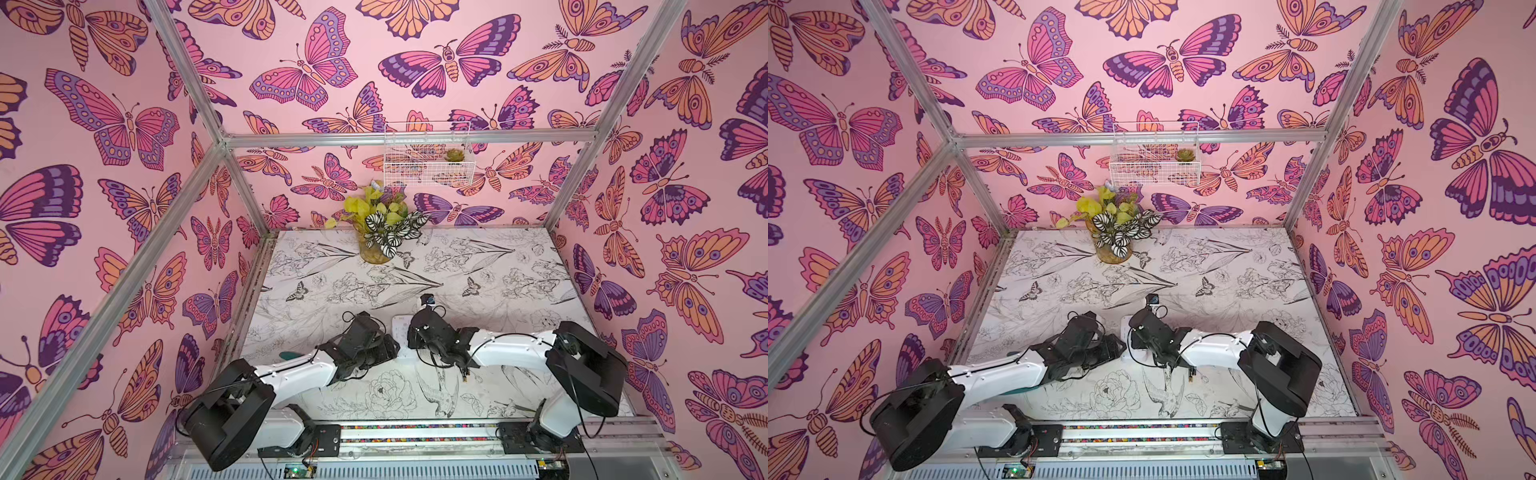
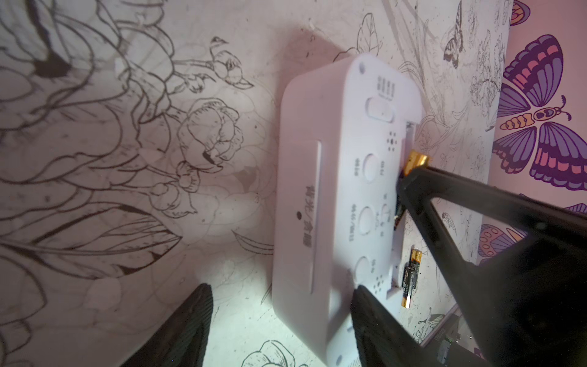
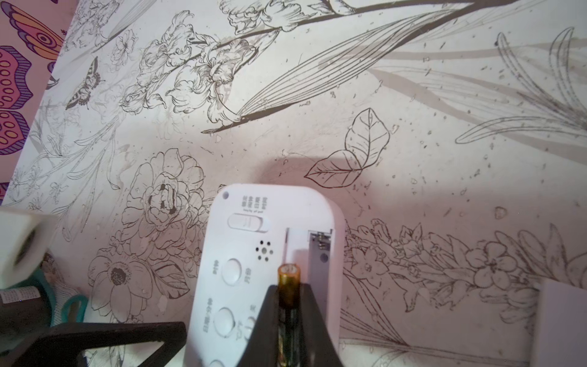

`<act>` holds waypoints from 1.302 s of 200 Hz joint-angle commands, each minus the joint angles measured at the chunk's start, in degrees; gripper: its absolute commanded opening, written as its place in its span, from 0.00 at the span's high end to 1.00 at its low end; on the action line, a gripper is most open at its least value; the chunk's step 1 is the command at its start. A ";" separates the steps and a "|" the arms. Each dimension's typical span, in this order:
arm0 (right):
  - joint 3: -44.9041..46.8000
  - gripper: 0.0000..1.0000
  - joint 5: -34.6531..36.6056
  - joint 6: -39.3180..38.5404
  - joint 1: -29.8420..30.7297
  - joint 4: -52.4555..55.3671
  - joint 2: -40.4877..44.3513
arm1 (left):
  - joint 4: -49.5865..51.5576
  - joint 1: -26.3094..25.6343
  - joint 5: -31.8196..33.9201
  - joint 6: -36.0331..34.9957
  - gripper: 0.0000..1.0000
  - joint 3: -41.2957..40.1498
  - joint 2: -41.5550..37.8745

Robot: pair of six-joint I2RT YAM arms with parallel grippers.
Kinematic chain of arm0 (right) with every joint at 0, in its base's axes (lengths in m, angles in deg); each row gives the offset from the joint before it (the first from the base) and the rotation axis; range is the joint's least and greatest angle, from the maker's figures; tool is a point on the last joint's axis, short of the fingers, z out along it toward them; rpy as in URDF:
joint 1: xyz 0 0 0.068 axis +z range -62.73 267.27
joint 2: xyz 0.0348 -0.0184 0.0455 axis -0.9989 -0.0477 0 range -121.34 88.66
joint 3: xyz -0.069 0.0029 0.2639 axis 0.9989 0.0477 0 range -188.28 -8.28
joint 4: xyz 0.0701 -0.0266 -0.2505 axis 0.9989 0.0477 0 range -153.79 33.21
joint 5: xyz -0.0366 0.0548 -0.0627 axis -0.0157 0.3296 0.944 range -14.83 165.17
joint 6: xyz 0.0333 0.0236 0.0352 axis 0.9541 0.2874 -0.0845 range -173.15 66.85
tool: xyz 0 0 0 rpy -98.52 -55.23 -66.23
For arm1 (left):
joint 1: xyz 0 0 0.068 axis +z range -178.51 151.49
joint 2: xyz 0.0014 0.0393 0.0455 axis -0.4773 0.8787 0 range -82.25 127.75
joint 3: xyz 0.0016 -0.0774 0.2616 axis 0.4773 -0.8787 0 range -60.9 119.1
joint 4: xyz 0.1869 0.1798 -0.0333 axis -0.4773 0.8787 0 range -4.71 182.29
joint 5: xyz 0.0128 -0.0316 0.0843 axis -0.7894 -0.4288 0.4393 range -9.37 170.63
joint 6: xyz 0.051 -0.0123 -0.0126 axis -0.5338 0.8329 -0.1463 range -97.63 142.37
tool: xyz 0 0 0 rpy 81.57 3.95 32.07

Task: Insert the battery into the alarm
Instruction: Install the battery in the alarm.

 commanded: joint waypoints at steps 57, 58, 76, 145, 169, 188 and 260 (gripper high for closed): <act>2.20 0.76 0.00 2.26 1.93 -0.92 0.91 | -0.43 0.21 -0.27 -0.35 0.28 -0.53 0.54; 2.18 0.76 0.04 2.28 1.94 -0.91 0.93 | -0.43 0.22 -0.26 -0.35 0.28 -0.53 0.51; 2.24 0.75 0.27 2.48 2.03 0.16 2.28 | -0.46 0.17 -0.26 -0.35 0.28 -0.41 0.43; -1.12 0.66 1.74 0.16 1.87 7.34 4.29 | -0.43 0.22 -0.15 -0.29 0.28 -0.13 0.83; -4.83 0.72 3.20 -2.12 1.46 11.04 3.98 | -0.46 0.22 -0.43 -0.33 0.28 -0.08 0.87; -6.59 0.74 1.92 -3.31 0.06 11.67 2.58 | -0.43 0.21 -0.52 -0.40 0.29 0.00 0.68; -11.53 0.79 -2.29 -5.26 -2.28 14.50 -2.42 | -0.53 0.21 -0.70 -0.64 0.28 0.17 0.57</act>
